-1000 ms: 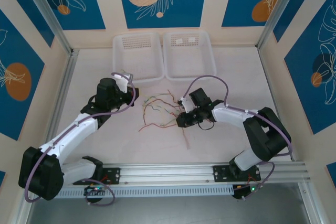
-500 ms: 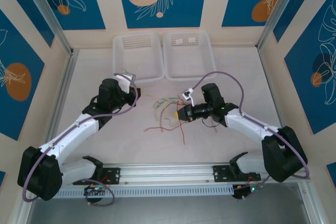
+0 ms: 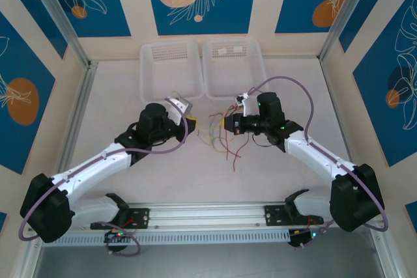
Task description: Untangle the cables
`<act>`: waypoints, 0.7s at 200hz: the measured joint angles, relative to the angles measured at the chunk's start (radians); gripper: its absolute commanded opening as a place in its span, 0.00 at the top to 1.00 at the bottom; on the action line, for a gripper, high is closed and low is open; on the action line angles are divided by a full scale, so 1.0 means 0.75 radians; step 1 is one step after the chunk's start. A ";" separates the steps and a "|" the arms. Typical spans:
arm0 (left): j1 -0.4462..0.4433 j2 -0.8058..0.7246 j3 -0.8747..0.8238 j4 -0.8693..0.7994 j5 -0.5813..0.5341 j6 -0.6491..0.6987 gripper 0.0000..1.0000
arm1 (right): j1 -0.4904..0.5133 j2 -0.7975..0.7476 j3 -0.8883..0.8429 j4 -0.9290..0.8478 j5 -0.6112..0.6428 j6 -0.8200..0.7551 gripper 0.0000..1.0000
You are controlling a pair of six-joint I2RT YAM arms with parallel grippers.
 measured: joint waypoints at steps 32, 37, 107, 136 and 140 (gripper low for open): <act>-0.010 -0.026 -0.001 0.016 -0.030 0.035 1.00 | -0.072 -0.045 0.001 -0.007 -0.150 0.029 1.00; -0.010 -0.026 -0.001 0.016 -0.032 0.040 1.00 | -0.080 -0.054 0.001 -0.013 -0.170 0.030 1.00; -0.013 -0.054 -0.013 0.041 -0.076 0.068 1.00 | -0.399 -0.242 -0.057 -0.131 -0.215 0.079 1.00; -0.013 -0.061 -0.013 0.032 -0.095 0.069 1.00 | -0.418 -0.256 -0.061 -0.174 -0.197 0.075 1.00; -0.013 -0.061 -0.013 0.031 -0.098 0.069 1.00 | -0.423 -0.256 -0.063 -0.173 -0.197 0.075 1.00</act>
